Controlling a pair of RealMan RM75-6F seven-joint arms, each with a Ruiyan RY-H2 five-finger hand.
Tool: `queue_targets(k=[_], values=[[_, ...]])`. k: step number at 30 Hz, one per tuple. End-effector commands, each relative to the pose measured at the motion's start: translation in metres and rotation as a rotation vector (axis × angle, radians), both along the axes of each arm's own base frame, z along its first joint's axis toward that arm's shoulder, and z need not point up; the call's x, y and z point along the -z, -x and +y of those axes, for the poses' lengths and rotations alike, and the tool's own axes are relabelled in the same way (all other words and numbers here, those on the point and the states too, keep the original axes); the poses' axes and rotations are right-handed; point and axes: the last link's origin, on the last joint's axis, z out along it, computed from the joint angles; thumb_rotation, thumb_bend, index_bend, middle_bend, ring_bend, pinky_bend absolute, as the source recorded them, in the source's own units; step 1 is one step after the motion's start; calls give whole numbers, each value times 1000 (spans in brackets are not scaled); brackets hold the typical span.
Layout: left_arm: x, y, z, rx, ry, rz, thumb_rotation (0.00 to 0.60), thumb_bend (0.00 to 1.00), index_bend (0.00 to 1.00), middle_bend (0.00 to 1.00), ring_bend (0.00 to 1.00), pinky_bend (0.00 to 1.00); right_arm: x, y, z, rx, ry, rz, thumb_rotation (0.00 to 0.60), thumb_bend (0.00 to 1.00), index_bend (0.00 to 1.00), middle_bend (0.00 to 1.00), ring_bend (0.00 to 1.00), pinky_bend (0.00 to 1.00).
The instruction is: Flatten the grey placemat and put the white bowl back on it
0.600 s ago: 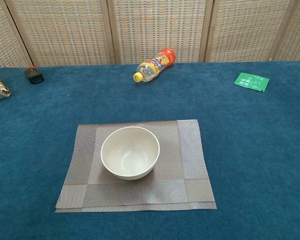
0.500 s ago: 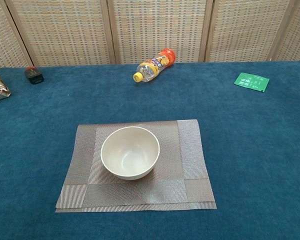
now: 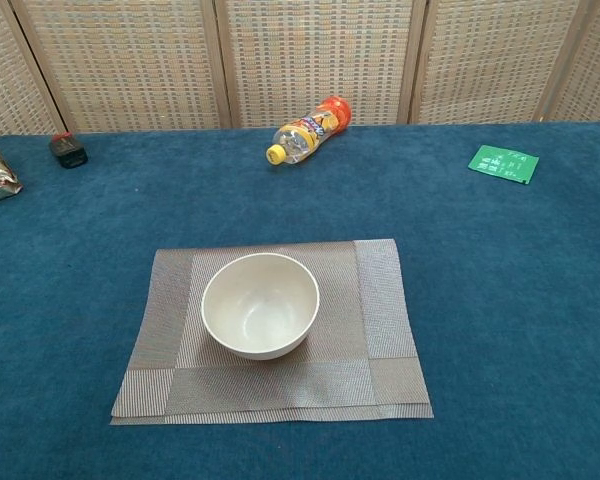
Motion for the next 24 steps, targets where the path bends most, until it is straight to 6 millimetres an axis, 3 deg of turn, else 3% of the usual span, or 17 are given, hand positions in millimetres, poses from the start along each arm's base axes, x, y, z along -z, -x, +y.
queue_targets(k=[1, 5, 11, 15, 20, 24], values=[[3, -4, 2, 15, 10, -6, 600, 34, 0, 0, 0, 0, -1, 0, 0, -2, 3, -3, 600, 105, 0, 0, 0, 0], [7, -16, 9, 77, 38, 5, 600, 33, 0, 0, 0, 0, -1, 0, 1, -2, 2, -4, 600, 106, 5, 0, 0, 0], [27, -67, 27, 290, 112, 22, 600, 39, 2, 0, 0, 0, -1, -2, 2, -8, 3, -15, 600, 106, 10, 0, 0, 0], [49, -95, 33, 398, 166, 26, 600, 50, 115, 0, 0, 0, -3, -2, 2, -10, 8, -25, 600, 105, 10, 0, 0, 0], [92, -130, 35, 484, 268, 33, 600, 53, 232, 0, 0, 0, -6, 0, 2, -6, 10, -41, 600, 106, 10, 0, 0, 0], [117, -148, 36, 512, 320, 36, 600, 58, 285, 0, 0, 0, -8, 1, 1, -3, 12, -52, 600, 106, 10, 0, 0, 0]])
